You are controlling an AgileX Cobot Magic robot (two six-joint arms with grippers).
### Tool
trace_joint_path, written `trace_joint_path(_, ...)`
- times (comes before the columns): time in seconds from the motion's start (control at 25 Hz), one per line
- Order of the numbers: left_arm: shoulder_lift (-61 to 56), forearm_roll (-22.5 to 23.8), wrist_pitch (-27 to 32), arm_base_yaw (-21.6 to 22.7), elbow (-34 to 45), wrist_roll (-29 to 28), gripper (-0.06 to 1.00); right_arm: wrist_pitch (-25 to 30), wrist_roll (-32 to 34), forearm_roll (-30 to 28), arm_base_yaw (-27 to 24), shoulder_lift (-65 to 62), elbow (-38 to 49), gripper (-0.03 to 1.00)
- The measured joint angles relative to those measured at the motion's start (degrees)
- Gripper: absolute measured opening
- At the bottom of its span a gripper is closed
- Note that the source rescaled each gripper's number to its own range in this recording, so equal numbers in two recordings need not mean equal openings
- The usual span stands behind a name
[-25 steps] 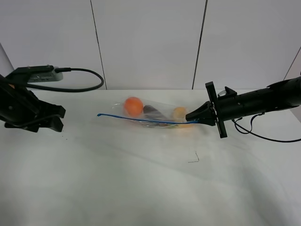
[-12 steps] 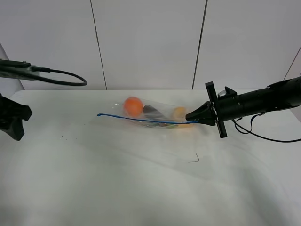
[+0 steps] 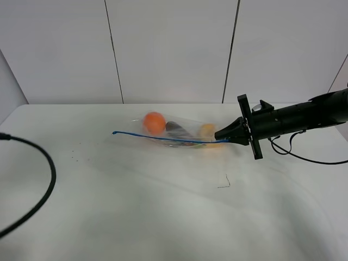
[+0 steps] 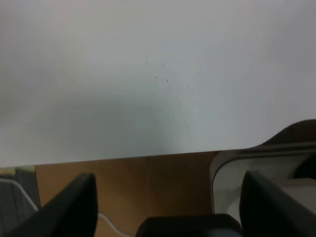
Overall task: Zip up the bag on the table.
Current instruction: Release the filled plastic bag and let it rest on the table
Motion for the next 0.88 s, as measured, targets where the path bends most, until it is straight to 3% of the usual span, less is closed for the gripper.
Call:
trace_joint_path(0.16, -6.97, -0.14, -2.3, 0.0, 6.35, 0.5, 0.94, 0.0, 0.0, 0.0, 0.0, 0.0, 0.0, 0.0)
trace_joint_path(0.44, -11.01, -2.87, -3.43, 0.0, 6.59, 2.09, 0.94, 0.0, -0.17, 0.0, 0.0, 0.0, 0.0, 0.0)
trace_joint_path(0.88, -11.01, -2.74, -3.45, 0.0, 6.59, 2.69, 0.94, 0.0, -0.35, 0.0, 0.0, 0.0, 0.0, 0.0)
